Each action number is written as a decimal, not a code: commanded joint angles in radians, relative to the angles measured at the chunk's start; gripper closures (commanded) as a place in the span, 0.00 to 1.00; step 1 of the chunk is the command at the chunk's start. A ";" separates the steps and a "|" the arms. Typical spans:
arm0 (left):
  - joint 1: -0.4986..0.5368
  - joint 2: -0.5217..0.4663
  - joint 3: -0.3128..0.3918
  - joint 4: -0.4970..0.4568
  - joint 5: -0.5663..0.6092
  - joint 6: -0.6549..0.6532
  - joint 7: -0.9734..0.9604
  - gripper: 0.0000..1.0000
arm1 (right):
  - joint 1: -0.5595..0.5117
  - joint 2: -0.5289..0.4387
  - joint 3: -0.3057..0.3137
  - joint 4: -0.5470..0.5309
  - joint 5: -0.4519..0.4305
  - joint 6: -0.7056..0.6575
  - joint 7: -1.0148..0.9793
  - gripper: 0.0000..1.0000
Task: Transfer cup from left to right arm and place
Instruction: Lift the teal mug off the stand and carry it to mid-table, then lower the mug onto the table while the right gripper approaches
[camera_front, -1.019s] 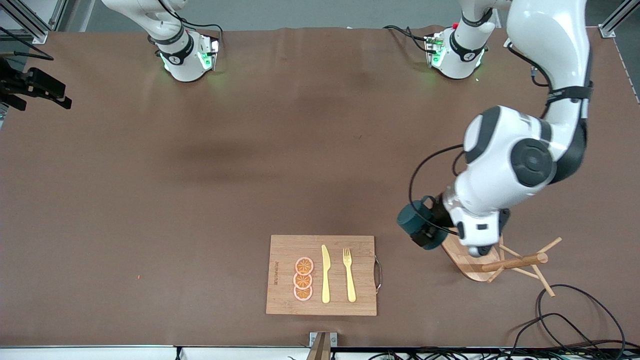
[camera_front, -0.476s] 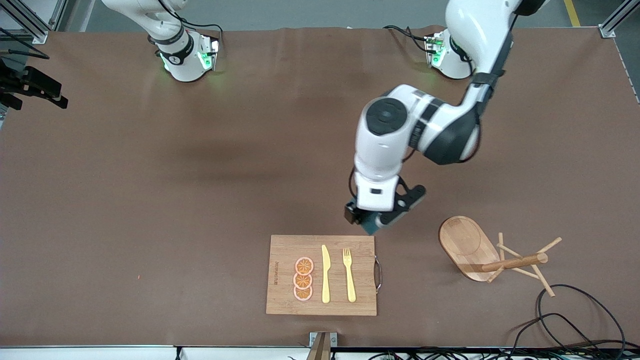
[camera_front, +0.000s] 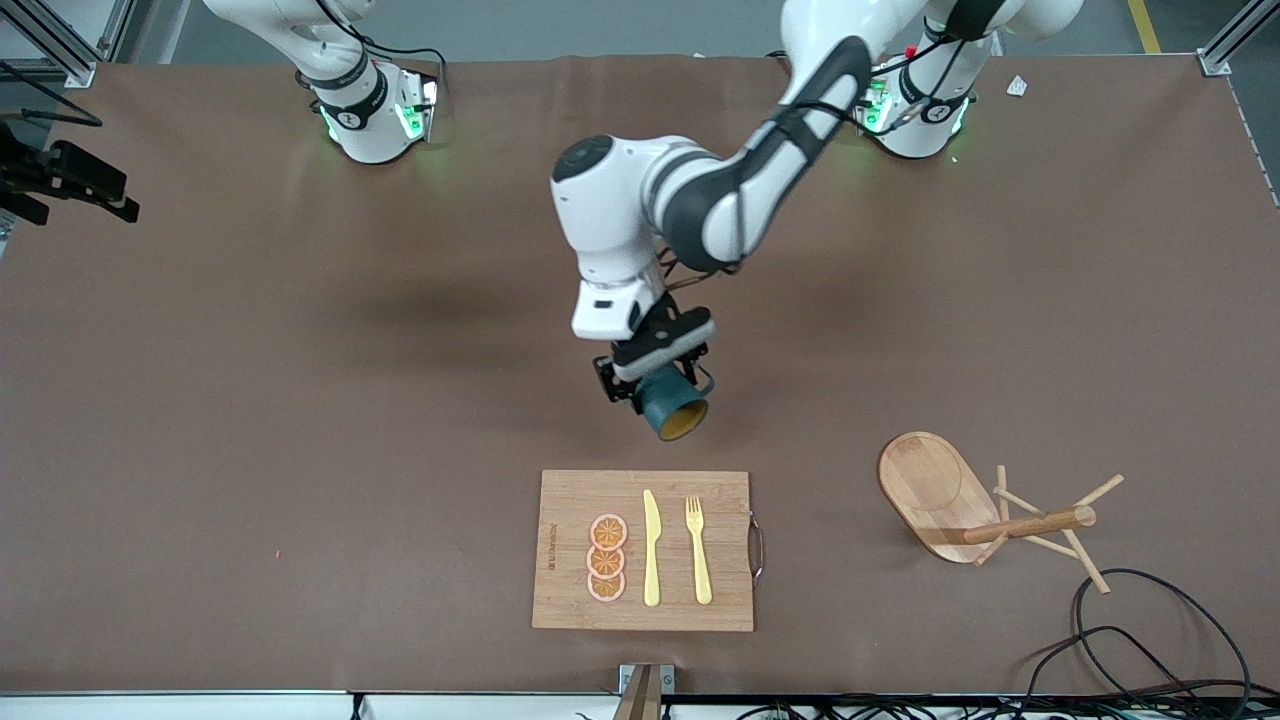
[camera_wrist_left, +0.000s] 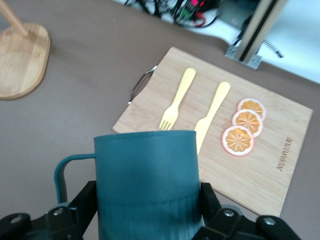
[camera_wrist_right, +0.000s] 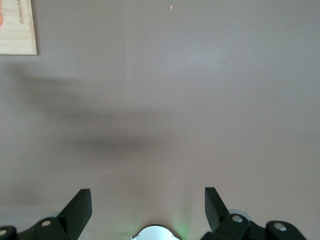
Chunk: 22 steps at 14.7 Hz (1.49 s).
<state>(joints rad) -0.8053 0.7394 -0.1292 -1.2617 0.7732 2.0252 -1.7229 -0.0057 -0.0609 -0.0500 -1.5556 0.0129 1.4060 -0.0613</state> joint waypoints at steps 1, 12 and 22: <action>-0.086 0.053 0.016 0.010 0.188 0.009 -0.145 0.34 | -0.007 0.022 0.004 0.002 0.002 0.001 0.006 0.00; -0.282 0.302 0.016 0.007 0.872 -0.019 -0.553 0.36 | -0.076 0.196 0.002 0.031 -0.013 0.060 -0.011 0.00; -0.348 0.410 0.013 -0.008 1.144 -0.143 -0.710 0.33 | -0.071 0.194 0.002 0.019 -0.010 0.082 0.020 0.00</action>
<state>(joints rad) -1.1317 1.1307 -0.1253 -1.2795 1.8858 1.9134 -2.4190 -0.0661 0.1386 -0.0594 -1.5298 0.0099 1.4789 -0.0617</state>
